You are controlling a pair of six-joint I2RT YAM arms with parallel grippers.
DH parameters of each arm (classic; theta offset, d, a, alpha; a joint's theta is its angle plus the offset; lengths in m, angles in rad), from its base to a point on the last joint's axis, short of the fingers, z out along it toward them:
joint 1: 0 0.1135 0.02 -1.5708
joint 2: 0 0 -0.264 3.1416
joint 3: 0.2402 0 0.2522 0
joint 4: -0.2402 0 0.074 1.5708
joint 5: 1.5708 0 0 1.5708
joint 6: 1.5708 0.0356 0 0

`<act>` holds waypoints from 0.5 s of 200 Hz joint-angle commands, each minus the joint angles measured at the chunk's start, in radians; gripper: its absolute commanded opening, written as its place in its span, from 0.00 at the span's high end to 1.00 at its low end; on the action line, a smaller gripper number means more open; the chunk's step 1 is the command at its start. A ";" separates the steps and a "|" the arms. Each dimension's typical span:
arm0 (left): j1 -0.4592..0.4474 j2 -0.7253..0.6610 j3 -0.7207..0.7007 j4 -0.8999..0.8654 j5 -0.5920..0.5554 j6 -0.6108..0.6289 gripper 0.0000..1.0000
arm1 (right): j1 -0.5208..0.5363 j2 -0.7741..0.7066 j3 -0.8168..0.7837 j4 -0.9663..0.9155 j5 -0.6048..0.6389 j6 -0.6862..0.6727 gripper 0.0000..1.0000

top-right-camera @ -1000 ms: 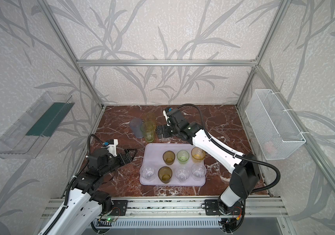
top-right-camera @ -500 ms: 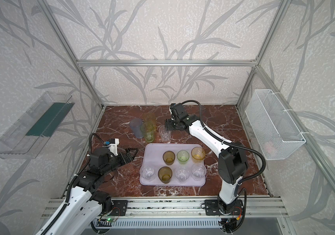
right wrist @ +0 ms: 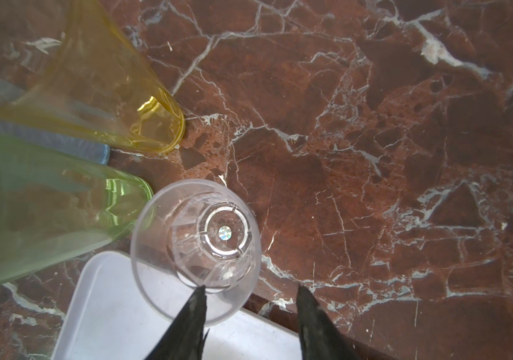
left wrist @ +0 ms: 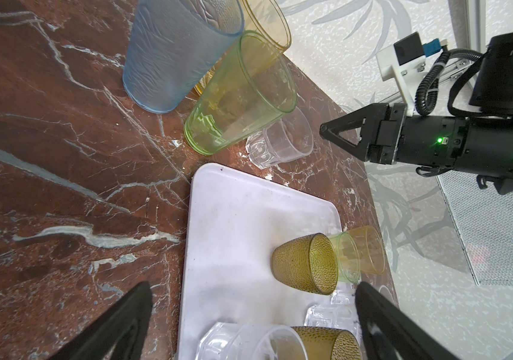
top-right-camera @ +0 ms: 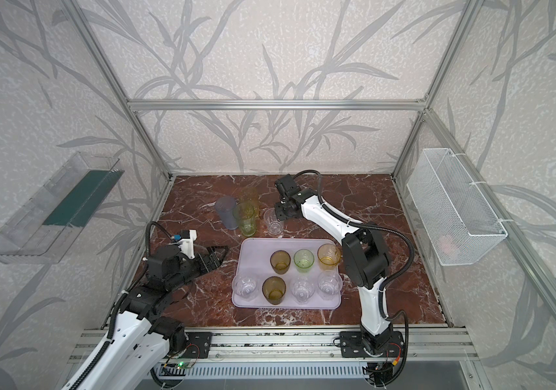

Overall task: Place the glasses into the tray
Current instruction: Pick up the glass from the top-center of the table.

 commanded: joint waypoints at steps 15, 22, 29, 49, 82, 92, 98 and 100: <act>0.004 -0.006 0.009 -0.020 -0.013 0.004 0.01 | -0.010 0.035 0.038 -0.035 0.023 -0.010 0.55; 0.003 -0.006 0.010 -0.020 -0.014 0.005 0.01 | -0.011 0.040 0.040 -0.031 0.019 -0.010 0.57; 0.004 -0.005 0.011 -0.021 -0.015 0.005 0.01 | -0.013 0.043 0.042 -0.030 0.018 -0.010 0.58; 0.005 -0.003 0.010 -0.022 -0.017 0.005 0.01 | -0.017 0.052 0.046 -0.023 0.012 -0.009 0.60; 0.004 -0.002 0.012 -0.028 -0.022 0.006 0.01 | -0.016 0.064 0.057 -0.021 0.025 -0.011 0.61; 0.003 -0.002 0.012 -0.028 -0.022 0.006 0.01 | -0.017 0.072 0.064 -0.024 0.028 -0.012 0.62; 0.004 -0.002 0.012 -0.029 -0.022 0.006 0.01 | -0.017 0.076 0.068 -0.026 0.031 -0.014 0.62; 0.004 -0.002 0.012 -0.029 -0.023 0.006 0.01 | -0.016 0.078 0.070 -0.028 0.032 -0.015 0.62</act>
